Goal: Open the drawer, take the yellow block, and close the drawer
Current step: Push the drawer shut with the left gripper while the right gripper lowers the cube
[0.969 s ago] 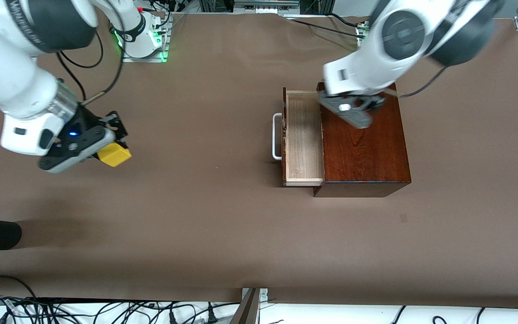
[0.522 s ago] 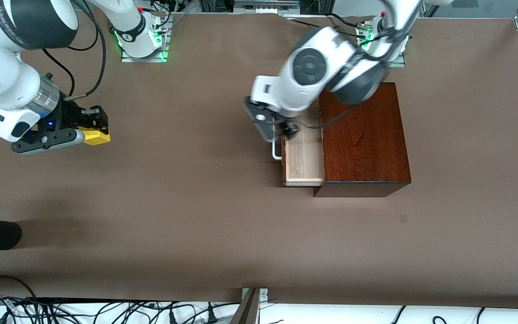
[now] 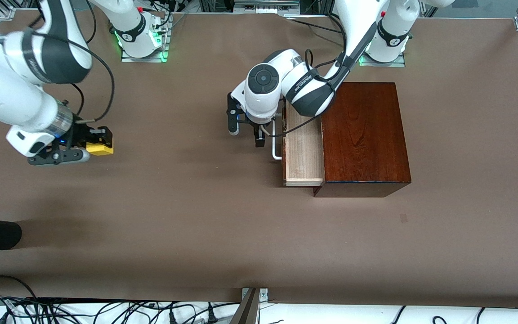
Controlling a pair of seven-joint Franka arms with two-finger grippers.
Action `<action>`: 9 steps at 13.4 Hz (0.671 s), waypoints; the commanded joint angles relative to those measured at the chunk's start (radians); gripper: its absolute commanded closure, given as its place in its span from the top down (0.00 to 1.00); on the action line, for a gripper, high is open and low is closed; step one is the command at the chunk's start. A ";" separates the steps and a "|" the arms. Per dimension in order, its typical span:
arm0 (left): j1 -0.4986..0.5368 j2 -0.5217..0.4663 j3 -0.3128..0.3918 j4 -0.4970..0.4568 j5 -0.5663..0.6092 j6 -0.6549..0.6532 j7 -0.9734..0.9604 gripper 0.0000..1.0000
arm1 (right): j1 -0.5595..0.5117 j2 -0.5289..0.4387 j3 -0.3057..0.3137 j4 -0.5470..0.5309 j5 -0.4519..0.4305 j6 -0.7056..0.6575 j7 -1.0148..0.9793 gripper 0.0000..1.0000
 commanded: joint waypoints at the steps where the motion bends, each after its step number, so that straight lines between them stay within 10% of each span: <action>1: 0.049 -0.007 0.008 0.010 0.035 -0.102 0.075 1.00 | -0.032 -0.032 0.032 -0.113 -0.015 0.099 0.026 0.00; 9: 0.189 -0.063 0.016 0.016 0.038 -0.374 0.095 1.00 | -0.033 0.070 0.055 -0.339 -0.015 0.531 0.035 0.00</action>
